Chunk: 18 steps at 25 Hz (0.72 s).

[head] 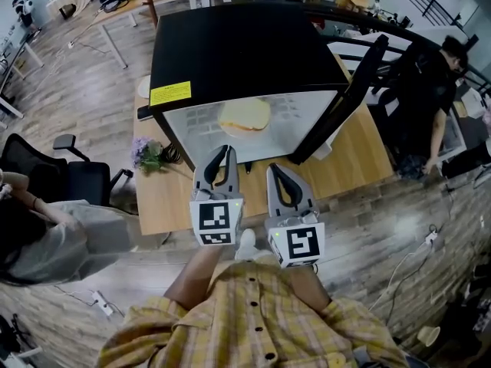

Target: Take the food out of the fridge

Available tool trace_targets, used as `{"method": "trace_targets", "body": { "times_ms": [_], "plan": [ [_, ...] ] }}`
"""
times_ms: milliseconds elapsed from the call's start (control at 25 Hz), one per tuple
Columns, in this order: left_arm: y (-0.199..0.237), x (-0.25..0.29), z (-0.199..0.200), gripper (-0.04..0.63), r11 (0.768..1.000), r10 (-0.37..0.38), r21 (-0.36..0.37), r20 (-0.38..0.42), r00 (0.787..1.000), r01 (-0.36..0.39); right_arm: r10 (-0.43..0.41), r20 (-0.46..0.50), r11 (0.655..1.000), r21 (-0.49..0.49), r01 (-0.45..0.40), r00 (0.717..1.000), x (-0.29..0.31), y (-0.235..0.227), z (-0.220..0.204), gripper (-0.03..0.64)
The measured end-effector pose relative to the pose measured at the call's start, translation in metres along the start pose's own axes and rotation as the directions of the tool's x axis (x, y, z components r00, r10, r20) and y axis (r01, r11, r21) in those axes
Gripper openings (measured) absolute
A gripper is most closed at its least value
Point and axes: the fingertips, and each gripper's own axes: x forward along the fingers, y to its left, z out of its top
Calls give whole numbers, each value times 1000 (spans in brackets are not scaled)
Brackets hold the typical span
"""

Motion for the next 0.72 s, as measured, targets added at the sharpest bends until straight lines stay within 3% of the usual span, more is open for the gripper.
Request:
{"method": "trace_targets", "body": {
  "times_ms": [120, 240, 320, 400, 480, 520, 640, 720],
  "plan": [
    [2, 14, -16, 57, 992, -28, -126, -39, 999, 23, 1, -4, 1000, 1, -1, 1000, 3, -5, -2, 8],
    [4, 24, -30, 86, 967, -52, -253, -59, 997, 35, 2, -7, 1000, 4, -2, 1000, 5, -11, -4, 8],
    [8, 29, -40, 94, 932, -69, -361, -66, 995, 41, 4, -11, 1000, 11, -4, 1000, 8, -13, -6, 8],
    [11, 35, -51, 100, 871, -93, -488, -70, 993, 48, 7, -11, 1000, 16, -7, 1000, 12, -15, -7, 8],
    [14, 41, -63, 109, 786, -121, -616, -67, 990, 54, 14, -17, 1000, 12, -14, 1000, 16, -17, -9, 8],
    [16, 43, -68, 117, 730, -134, -681, -62, 989, 56, 18, -21, 1000, 11, -18, 1000, 18, -17, -10, 8],
    [23, 51, -79, 130, 534, -147, -844, -30, 989, 54, 30, -27, 1000, 9, -29, 999, 24, -18, -13, 8],
    [27, 58, -87, 130, 382, -144, -923, -4, 990, 52, 34, -27, 999, 7, -33, 999, 28, -19, -13, 8]
  ]
}}
